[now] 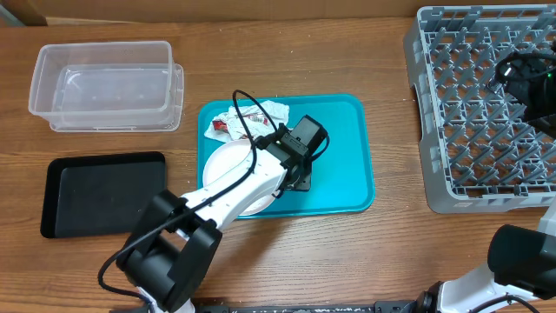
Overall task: Sort waste into correct bins and load items into the dishwasher
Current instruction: 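Reach the left gripper to the white plate and grasp its rim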
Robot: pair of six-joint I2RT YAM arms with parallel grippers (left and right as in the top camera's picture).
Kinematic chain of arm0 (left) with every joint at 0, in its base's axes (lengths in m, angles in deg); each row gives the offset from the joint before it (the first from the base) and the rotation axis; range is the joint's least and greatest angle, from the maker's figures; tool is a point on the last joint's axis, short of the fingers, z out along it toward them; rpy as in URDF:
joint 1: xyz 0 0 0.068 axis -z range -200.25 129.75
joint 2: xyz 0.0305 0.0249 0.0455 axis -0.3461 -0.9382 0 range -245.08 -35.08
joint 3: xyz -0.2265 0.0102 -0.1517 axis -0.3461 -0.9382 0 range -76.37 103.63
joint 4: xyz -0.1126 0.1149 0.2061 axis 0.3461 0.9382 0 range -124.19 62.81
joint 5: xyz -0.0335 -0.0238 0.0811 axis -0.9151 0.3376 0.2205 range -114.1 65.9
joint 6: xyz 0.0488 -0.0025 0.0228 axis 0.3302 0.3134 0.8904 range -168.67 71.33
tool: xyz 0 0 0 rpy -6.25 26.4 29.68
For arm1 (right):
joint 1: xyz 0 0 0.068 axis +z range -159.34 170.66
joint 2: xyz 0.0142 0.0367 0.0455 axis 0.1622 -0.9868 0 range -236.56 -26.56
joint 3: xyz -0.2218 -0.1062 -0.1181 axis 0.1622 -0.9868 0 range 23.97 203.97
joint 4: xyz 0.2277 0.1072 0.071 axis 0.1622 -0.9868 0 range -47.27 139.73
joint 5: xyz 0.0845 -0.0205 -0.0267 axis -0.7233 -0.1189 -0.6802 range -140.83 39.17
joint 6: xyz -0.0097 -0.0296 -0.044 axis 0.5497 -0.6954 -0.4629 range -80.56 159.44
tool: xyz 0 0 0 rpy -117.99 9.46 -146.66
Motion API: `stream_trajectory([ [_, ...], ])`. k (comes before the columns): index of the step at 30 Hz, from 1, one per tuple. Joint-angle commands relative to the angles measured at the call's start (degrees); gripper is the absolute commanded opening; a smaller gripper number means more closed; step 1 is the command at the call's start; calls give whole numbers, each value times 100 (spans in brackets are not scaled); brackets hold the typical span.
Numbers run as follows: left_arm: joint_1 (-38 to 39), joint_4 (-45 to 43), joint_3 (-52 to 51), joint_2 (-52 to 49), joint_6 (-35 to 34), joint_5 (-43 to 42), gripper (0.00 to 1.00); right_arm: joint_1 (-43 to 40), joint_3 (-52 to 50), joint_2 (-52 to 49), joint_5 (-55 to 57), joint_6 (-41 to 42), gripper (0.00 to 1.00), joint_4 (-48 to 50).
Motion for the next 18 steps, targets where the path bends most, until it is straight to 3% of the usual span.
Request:
stream_trajectory([
  [1,116,76,111,-168,-350,363,53,13,13,63,37,28,100,31],
  [6,164,74,109,-219,-389,426,41,13,13,63,37,28,100,31],
  [14,170,138,107,-516,-577,758,40,13,13,63,37,28,100,31],
  [18,170,146,107,-682,-577,756,34,13,13,63,37,28,100,31],
])
